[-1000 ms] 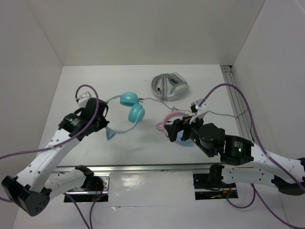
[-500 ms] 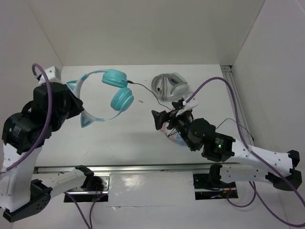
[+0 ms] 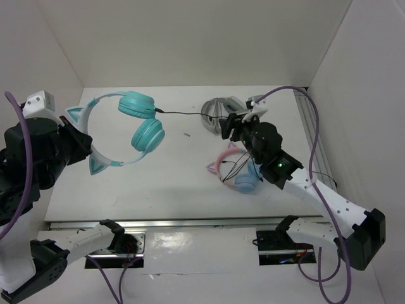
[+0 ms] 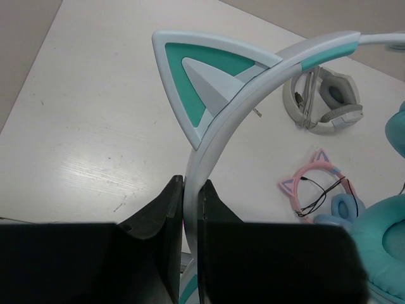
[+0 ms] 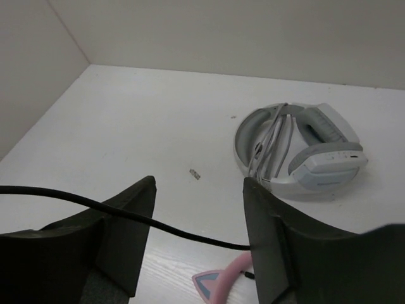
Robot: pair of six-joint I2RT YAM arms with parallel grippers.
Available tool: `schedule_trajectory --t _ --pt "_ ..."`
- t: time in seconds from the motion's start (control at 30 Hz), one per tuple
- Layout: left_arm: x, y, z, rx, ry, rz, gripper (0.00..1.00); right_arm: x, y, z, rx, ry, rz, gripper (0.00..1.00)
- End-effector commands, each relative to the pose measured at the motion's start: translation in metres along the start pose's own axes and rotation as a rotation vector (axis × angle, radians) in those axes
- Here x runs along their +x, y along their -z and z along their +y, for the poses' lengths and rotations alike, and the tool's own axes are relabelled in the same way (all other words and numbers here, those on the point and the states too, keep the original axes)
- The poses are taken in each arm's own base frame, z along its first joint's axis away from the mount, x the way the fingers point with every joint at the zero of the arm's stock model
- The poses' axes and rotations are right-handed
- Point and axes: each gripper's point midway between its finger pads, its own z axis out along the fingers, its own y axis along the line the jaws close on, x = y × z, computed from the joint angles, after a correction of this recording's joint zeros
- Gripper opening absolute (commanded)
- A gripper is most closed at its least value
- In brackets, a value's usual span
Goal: Wrap the headphones
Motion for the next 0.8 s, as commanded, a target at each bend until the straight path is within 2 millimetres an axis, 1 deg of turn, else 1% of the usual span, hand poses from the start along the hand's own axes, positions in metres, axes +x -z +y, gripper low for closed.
schedule_trajectory --t 0.0,0.07,0.1,0.17,0.2,0.23,0.27,0.3,0.33,0.37,0.4,0.47,0.5,0.57,0.6,0.63,0.7,0.73,0.77 --pt "-0.025 0.006 -0.001 0.007 0.056 -0.096 0.00 -0.006 -0.003 0.016 -0.170 -0.100 -0.011 0.63" --pt "-0.026 0.006 0.000 -0.002 0.057 -0.102 0.00 0.006 -0.003 0.017 -0.194 -0.106 0.008 0.56" --pt "-0.028 0.008 0.000 0.002 0.062 -0.109 0.00 0.007 -0.002 0.018 -0.204 -0.107 0.006 0.49" --pt "-0.027 0.005 -0.001 -0.002 0.057 -0.102 0.00 0.011 -0.004 0.020 -0.211 -0.114 0.018 0.39" --pt "-0.027 0.005 -0.001 -0.002 0.057 -0.102 0.00 0.014 -0.006 0.020 -0.209 -0.113 0.027 0.31" --pt "-0.027 0.005 -0.001 -0.002 0.057 -0.102 0.00 0.014 -0.006 0.020 -0.209 -0.113 0.027 0.19" --pt "-0.025 0.003 -0.001 -0.007 0.052 -0.096 0.00 0.017 -0.005 0.019 -0.206 -0.111 0.037 0.01" --pt "-0.028 0.003 -0.001 -0.013 0.057 -0.109 0.00 0.020 -0.007 0.019 -0.202 -0.109 0.052 0.00" --pt "-0.026 -0.001 0.003 -0.040 0.050 -0.109 0.00 0.017 -0.007 0.019 -0.202 -0.109 0.052 0.00" --pt "-0.027 -0.003 0.004 -0.054 0.050 -0.119 0.00 0.020 -0.006 0.019 -0.199 -0.107 0.063 0.00" --pt "-0.021 -0.011 0.008 -0.092 0.029 -0.104 0.00 0.013 -0.002 0.019 -0.200 -0.108 0.058 0.00" --pt "-0.020 -0.026 0.013 -0.161 0.027 -0.130 0.00 0.006 0.003 0.013 -0.172 -0.098 0.044 0.00" --pt "-0.003 -0.042 0.018 -0.208 -0.001 -0.100 0.00 0.001 0.011 0.013 -0.142 -0.098 0.032 0.00" --pt "0.013 -0.062 0.020 -0.242 -0.050 -0.077 0.00 -0.016 0.021 0.011 -0.108 -0.082 -0.010 0.00" --pt "0.032 -0.084 0.016 -0.240 -0.118 -0.038 0.00 -0.020 0.026 0.008 -0.067 -0.064 -0.030 0.00" --pt "0.047 -0.100 0.011 -0.241 -0.162 0.006 0.00 -0.035 0.035 0.009 -0.057 -0.056 -0.056 0.00" --pt "0.077 -0.123 0.006 -0.244 -0.214 0.105 0.00 -0.047 0.044 0.008 -0.023 -0.026 -0.076 0.00" --pt "0.097 -0.135 0.002 -0.247 -0.245 0.156 0.00 -0.055 0.053 0.009 0.005 -0.021 -0.091 0.00" --pt "0.109 -0.143 -0.002 -0.247 -0.266 0.183 0.00 -0.057 0.055 0.009 0.017 -0.008 -0.092 0.00"
